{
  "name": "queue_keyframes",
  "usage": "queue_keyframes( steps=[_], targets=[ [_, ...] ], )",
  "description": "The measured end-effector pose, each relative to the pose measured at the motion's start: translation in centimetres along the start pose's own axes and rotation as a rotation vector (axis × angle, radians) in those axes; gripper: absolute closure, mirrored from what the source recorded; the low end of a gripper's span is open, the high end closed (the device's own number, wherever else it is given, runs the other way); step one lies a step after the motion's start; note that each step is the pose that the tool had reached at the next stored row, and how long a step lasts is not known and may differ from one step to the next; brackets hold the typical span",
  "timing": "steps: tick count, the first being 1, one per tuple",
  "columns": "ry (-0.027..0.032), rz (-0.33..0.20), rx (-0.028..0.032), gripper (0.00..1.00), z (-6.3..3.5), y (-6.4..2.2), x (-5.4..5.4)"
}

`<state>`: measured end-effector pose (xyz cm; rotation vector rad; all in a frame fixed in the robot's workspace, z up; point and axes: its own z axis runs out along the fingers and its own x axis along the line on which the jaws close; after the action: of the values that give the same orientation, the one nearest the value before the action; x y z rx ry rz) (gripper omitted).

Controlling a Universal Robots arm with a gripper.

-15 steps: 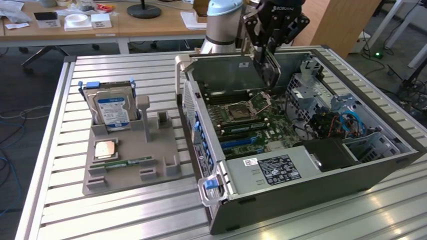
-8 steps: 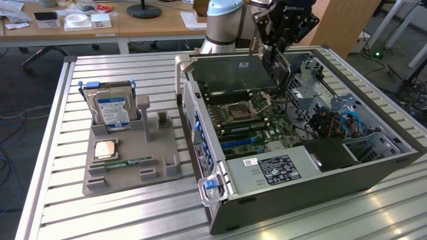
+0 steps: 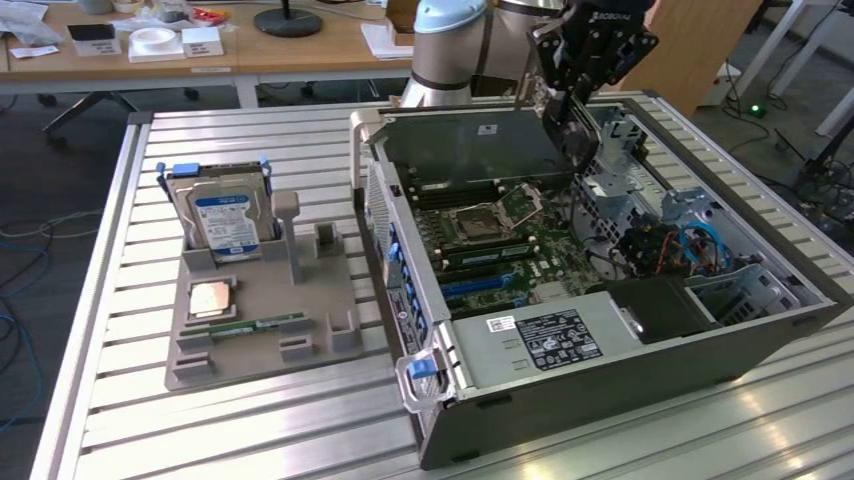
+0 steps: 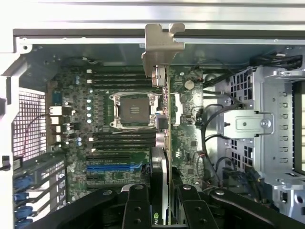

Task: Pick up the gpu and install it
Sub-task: 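Pick up the gpu and move the gpu toward the slot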

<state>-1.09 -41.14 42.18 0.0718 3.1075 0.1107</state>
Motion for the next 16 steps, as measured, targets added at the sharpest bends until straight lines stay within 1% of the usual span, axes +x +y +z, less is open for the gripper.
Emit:
queue_keyframes(
  steps=[16],
  targets=[
    [0.0,0.0,-0.0002,0.73,0.18,0.46,-4.7]
  ],
)
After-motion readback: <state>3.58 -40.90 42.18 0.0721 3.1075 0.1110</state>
